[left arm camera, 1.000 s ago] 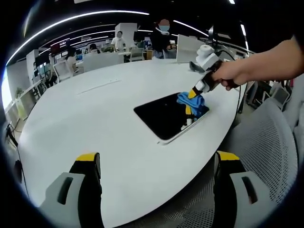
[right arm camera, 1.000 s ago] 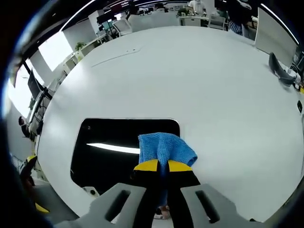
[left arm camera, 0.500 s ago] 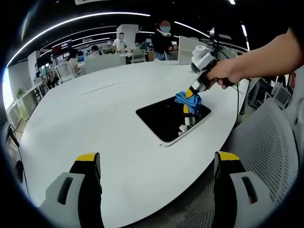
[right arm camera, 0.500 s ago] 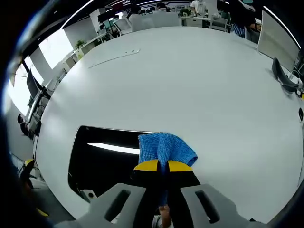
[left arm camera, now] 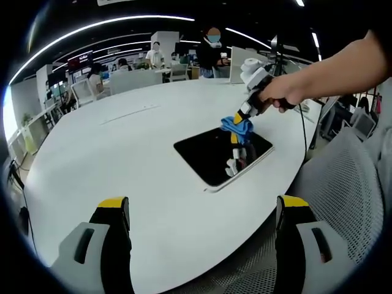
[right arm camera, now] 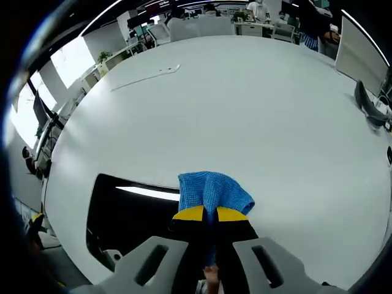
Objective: Wipe the mirror surface with the cleaning cloth until all visible marks leave the cleaned area.
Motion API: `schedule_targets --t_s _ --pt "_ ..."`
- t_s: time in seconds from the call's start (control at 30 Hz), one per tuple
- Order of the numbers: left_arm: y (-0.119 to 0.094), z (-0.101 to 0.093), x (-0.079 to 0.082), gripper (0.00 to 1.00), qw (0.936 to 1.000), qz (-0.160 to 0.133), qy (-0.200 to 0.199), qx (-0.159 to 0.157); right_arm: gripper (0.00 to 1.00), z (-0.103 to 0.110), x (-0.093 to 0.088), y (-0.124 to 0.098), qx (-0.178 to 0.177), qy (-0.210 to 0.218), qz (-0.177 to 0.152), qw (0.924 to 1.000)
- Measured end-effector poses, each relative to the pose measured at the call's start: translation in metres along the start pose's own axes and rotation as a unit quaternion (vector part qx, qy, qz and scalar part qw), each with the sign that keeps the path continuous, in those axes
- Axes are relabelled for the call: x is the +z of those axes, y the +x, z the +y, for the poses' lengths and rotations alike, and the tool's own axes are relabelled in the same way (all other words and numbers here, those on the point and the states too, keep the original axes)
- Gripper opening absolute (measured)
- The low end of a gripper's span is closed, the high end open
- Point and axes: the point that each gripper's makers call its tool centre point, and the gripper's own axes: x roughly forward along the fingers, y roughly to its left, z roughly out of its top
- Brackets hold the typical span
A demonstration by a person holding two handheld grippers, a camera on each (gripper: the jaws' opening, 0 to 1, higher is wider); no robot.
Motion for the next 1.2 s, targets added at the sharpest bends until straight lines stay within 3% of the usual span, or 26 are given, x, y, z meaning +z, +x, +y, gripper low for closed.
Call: schedule_targets --t_s 0.2,0.43,0.67,0.9,1.2 --pt "-0.001 0.001 0.002 0.99 1.0 -0.005 -0.004 0.002 0.0 -0.001 0.0 0.0 0.001 -0.002 0.004 1.0" --pt "-0.006 0.004 0.015 0.99 0.9991 -0.038 -0.018 0.007 0.0 0.0 0.001 0.0 -0.002 -0.006 0.004 1.0" --pt "-0.006 0.005 0.016 0.99 0.9989 -0.039 -0.023 0.009 0.0 -0.002 0.007 -0.005 0.006 0.0 -0.01 0.9999" --pt "-0.006 0.006 0.017 0.99 0.9987 -0.042 -0.028 0.008 0.0 -0.012 0.01 -0.032 0.024 0.008 -0.032 0.9992" --pt "-0.007 0.006 0.018 0.99 0.9986 -0.045 -0.027 0.008 0.0 -0.038 0.003 -0.062 0.016 0.014 -0.041 0.9989"
